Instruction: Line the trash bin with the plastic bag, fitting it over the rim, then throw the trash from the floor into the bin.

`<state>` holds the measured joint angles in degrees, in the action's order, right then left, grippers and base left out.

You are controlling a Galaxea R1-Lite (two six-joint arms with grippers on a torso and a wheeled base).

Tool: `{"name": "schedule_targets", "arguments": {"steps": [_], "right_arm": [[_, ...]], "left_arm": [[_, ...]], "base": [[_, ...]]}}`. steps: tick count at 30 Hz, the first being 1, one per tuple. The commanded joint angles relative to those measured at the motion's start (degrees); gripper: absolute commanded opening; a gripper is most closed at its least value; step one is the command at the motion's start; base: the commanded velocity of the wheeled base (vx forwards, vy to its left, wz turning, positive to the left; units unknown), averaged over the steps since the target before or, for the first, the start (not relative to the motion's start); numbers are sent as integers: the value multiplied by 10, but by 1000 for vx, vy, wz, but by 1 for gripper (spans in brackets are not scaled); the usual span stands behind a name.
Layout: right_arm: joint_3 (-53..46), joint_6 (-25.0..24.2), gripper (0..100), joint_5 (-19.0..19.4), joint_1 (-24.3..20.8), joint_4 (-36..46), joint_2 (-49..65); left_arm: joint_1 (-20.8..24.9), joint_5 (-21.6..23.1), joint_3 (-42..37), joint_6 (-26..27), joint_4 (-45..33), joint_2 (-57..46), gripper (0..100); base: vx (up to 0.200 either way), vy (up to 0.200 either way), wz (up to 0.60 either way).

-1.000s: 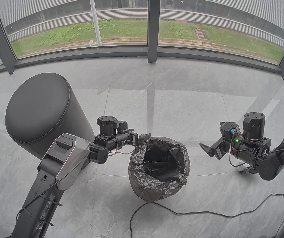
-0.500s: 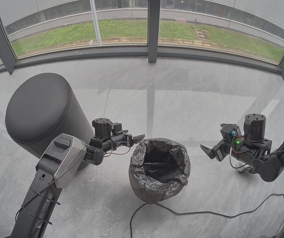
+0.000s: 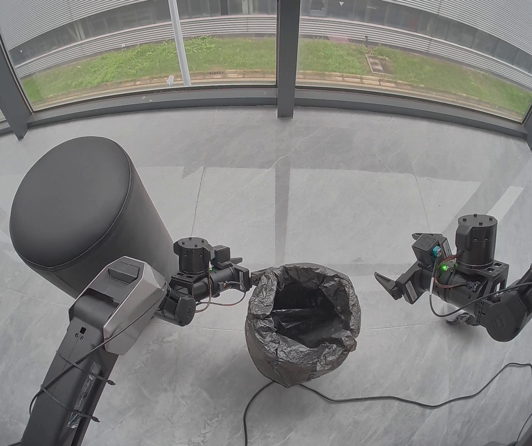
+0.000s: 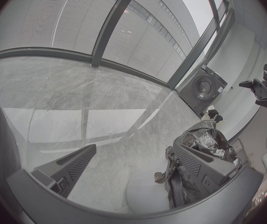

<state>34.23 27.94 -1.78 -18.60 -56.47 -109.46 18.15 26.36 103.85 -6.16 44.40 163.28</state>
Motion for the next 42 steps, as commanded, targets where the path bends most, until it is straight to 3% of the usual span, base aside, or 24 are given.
{"name": "schedule_targets", "arguments": {"steps": [1, 8, 13, 15, 19, 23, 25, 26, 30, 35, 42], "right_arm": [[0, 0, 100, 0, 1, 0, -3], [-2, 1, 100, 0, 6, 0, -2], [-22, 1, 100, 5, 69, 4, 6], [-29, 2, 100, 6, 114, 7, 7], [-25, 7, 100, 14, 245, 8, -21], [-1, 66, 100, 48, 373, 9, -79], [3, 77, 100, 52, 388, 9, -87], [19, 119, 100, 71, 435, 9, -113], [72, 169, 100, 107, 499, 26, -157], [127, 198, 100, 129, 548, 38, -202], [172, 203, 100, 151, 554, 38, -235]], "left_arm": [[7, 0, -33, 0, 14, 2, 100], [-12, -1, -33, -2, 21, -5, 100], [-35, -1, -52, -6, 36, -53, 100], [-36, 1, -81, -7, 50, -84, 100], [-26, 2, -201, -26, 106, -174, 100], [4, -2, -342, -84, 204, -252, 100], [7, -3, -361, -95, 220, -260, 100], [16, -5, -426, -140, 289, -287, 100], [43, -17, -539, -244, 397, -329, 100], [79, -31, -616, -329, 439, -374, 100], [108, -41, -616, -331, 438, -372, 100]], "base": [[0, 0, 0], [0, 0, 0], [0, 0, 0], [0, 0, 0], [0, 0, 0], [0, 0, 0], [0, 0, 0], [0, 0, 0], [0, 0, 0], [0, -160, 0], [0, -200, 0]]}}
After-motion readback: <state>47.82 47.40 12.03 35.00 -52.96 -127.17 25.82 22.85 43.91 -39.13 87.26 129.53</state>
